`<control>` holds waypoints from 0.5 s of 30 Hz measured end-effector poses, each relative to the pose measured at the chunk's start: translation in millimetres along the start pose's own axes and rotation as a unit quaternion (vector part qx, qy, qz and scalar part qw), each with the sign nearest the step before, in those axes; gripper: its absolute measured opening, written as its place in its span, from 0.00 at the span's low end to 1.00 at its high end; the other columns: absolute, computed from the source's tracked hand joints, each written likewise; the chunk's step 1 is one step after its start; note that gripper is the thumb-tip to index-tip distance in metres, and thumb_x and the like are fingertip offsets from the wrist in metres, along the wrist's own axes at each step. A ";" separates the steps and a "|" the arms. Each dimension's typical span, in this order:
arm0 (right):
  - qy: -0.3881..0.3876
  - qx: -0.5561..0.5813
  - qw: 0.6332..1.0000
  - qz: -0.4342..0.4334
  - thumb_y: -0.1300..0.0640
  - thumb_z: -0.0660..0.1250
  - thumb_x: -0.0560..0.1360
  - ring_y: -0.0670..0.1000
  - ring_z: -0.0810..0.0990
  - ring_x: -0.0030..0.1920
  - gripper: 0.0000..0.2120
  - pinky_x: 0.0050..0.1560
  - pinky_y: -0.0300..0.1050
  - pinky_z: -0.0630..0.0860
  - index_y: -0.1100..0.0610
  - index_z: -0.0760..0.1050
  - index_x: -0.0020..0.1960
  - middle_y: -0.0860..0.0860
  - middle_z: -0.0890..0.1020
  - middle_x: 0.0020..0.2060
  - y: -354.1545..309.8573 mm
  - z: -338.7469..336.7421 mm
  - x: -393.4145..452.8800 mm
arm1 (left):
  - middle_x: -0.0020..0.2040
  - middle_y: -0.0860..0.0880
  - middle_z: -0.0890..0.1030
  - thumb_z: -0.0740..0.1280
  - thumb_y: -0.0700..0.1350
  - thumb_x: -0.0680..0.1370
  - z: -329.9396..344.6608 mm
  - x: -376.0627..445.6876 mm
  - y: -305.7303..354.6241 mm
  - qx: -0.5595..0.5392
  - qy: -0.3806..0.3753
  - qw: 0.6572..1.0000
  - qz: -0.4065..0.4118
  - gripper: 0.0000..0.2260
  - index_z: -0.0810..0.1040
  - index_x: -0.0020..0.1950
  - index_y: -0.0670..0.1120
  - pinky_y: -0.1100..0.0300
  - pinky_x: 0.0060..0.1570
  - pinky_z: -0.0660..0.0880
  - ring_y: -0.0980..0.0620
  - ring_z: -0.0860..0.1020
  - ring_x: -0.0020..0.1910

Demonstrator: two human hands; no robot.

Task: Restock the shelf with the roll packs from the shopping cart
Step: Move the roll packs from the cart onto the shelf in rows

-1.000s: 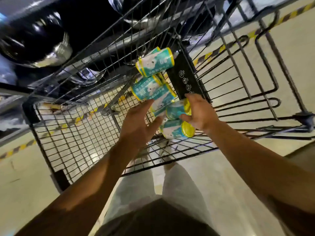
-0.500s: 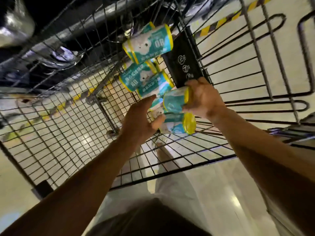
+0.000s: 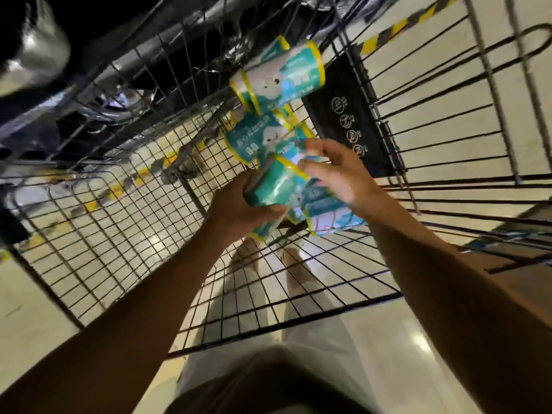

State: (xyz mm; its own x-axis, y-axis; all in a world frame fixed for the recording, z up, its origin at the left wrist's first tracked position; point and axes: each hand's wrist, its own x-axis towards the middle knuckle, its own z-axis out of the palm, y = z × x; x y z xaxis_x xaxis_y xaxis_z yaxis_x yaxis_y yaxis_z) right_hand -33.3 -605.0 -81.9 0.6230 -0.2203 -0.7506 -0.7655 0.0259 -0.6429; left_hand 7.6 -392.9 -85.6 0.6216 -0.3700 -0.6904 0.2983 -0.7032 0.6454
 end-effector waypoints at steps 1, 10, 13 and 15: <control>0.055 0.030 0.998 0.020 0.53 0.79 0.67 0.46 0.82 0.49 0.18 0.50 0.43 0.79 0.51 0.77 0.54 0.54 0.80 0.54 8.6 7.6 9.5 | 0.48 0.59 0.83 0.74 0.68 0.55 -1.1 3.1 -7.7 -0.005 0.027 1.000 -0.013 0.34 0.78 0.57 0.53 0.69 0.40 0.77 0.65 0.80 0.45; 0.176 0.192 0.943 0.208 0.37 0.74 0.70 0.44 0.72 0.24 0.29 0.19 0.32 0.65 0.52 0.62 0.54 0.51 0.79 0.33 49.6 56.5 99.3 | 0.43 0.61 0.80 0.80 0.56 0.66 -18.6 32.4 -35.7 -0.030 0.101 0.992 -0.070 0.23 0.79 0.56 0.48 0.76 0.30 0.71 0.73 0.76 0.36; 0.222 0.227 0.937 0.147 0.43 0.79 0.62 0.50 0.73 0.30 0.32 0.25 0.36 0.69 0.54 0.66 0.56 0.56 0.78 0.39 47.2 61.3 86.7 | 0.42 0.62 0.78 0.79 0.52 0.70 -18.1 29.5 -33.7 -0.038 0.098 0.992 -0.073 0.18 0.76 0.54 0.51 0.75 0.29 0.71 0.74 0.76 0.35; 0.208 0.259 0.936 0.120 0.46 0.79 0.58 0.51 0.74 0.28 0.30 0.28 0.40 0.69 0.58 0.71 0.52 0.54 0.78 0.31 45.6 56.6 67.0 | 0.43 0.62 0.79 0.79 0.53 0.69 -18.1 21.8 -28.0 -0.054 0.101 0.991 -0.073 0.18 0.76 0.54 0.53 0.70 0.31 0.75 0.67 0.79 0.39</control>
State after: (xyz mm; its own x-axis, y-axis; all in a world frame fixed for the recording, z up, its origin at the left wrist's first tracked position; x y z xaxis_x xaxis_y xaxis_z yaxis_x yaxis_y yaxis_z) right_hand -17.3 -563.4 -170.1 0.2453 -0.5048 -0.8277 -0.6274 0.5682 -0.5325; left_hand 25.9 -370.3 -112.8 0.6951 -0.1331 -0.7065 0.4641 -0.6674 0.5824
